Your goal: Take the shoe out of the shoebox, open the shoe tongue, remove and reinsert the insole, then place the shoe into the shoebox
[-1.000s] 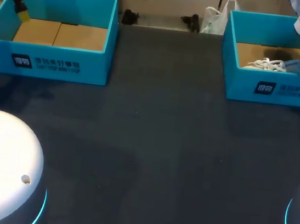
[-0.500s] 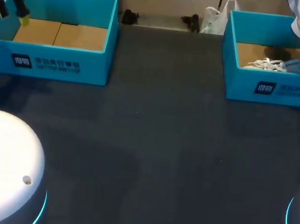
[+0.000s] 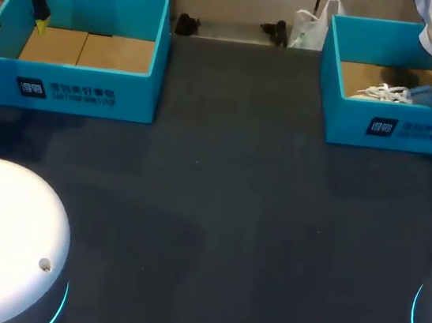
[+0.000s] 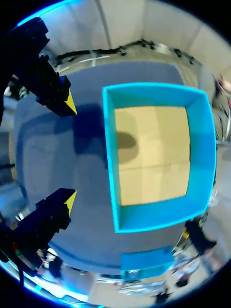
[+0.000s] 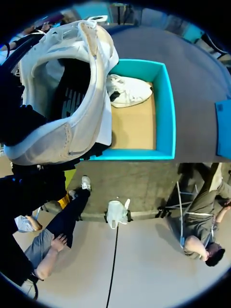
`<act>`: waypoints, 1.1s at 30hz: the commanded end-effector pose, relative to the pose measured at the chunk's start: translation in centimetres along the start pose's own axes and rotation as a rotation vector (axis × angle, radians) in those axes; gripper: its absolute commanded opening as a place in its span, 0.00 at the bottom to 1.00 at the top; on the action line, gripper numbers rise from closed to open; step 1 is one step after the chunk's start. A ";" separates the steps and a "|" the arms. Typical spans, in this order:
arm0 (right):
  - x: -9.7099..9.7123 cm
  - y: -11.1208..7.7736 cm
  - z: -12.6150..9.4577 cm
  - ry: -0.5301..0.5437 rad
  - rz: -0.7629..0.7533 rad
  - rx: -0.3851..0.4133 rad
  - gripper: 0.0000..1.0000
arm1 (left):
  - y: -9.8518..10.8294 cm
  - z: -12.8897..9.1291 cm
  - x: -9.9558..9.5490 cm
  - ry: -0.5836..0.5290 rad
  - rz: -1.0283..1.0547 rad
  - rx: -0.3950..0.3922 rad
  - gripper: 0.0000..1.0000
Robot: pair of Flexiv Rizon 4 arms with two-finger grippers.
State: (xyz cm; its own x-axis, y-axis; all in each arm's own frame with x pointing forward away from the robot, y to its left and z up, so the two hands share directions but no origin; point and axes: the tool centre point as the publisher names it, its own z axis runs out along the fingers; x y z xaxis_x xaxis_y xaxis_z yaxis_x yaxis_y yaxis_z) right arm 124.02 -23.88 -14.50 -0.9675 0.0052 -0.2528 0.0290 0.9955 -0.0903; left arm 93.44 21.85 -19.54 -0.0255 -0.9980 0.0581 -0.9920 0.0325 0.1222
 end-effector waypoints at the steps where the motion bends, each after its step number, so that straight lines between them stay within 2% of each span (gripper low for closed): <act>1: 0.0 0.0 -0.1 0.001 0.000 0.000 0.00 | -0.3 1.0 0.1 -0.090 -0.398 0.014 1.00; 4: 0.0 0.0 -0.1 0.001 0.000 0.000 0.00 | -0.7 1.5 -0.1 -0.131 -0.437 0.061 1.00; 7: -1.0 -0.5 1.2 -0.002 0.020 -0.016 0.00 | -0.2 1.5 0.1 -0.113 -0.430 0.103 1.00; 15: -2.5 -1.8 3.5 0.005 0.074 0.002 0.00 | -0.2 1.5 0.1 -0.113 -0.430 0.103 1.00; 17: -2.5 -1.8 3.9 0.008 0.074 0.005 0.00 | -0.2 1.6 -0.1 -0.112 -0.368 0.121 1.00; 22: -2.5 -1.7 4.9 0.020 0.081 0.017 0.00 | -0.2 1.5 -0.8 -0.042 -0.209 0.109 1.00; 30: -2.4 -3.4 6.3 0.025 0.128 0.005 0.00 | 0.0 1.4 -1.6 -0.048 -0.088 0.092 1.00; 33: -2.4 -3.4 6.3 0.025 0.128 0.005 0.00 | 0.1 1.4 -1.7 -0.049 -0.076 0.086 1.00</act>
State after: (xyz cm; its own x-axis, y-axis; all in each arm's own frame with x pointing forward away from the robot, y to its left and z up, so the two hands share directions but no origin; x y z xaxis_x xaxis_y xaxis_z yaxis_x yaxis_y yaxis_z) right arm 127.14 -27.58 -19.60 -0.9586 0.1346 -0.2511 0.1556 0.9856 -0.0658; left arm 93.16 23.49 -21.15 0.0437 -0.9990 0.0057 -0.9983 -0.0434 0.0386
